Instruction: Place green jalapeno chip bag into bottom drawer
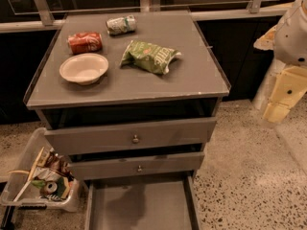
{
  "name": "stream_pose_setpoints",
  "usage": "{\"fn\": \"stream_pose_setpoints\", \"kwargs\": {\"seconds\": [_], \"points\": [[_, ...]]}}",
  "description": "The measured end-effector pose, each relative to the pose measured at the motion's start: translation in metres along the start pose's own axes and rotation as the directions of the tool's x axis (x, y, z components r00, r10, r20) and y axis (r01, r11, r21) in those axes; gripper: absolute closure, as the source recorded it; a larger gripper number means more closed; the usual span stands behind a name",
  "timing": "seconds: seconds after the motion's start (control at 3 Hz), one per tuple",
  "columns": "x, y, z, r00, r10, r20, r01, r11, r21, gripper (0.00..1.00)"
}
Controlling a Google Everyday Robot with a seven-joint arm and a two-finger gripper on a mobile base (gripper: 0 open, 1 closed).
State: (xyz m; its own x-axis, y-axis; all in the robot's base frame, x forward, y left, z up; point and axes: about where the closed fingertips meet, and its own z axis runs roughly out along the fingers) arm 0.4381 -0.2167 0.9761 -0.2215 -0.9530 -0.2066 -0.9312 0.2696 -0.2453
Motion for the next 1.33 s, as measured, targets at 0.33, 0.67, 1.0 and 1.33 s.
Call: {"fn": "stream_pose_setpoints", "kwargs": {"seconds": [0.33, 0.67, 1.0, 1.33], "points": [[0.000, 0.000, 0.000, 1.000, 0.000, 0.000, 0.000, 1.0000, 0.000, 0.00], [-0.011, -0.009, 0.003, 1.000, -0.006, 0.027, 0.006, 0.9998, 0.018, 0.00], [-0.032, -0.026, 0.014, 0.997, -0.023, 0.069, 0.021, 0.9991, 0.038, 0.00], [-0.052, -0.044, 0.027, 0.990, -0.032, 0.134, 0.025, 0.9982, 0.054, 0.00]]}}
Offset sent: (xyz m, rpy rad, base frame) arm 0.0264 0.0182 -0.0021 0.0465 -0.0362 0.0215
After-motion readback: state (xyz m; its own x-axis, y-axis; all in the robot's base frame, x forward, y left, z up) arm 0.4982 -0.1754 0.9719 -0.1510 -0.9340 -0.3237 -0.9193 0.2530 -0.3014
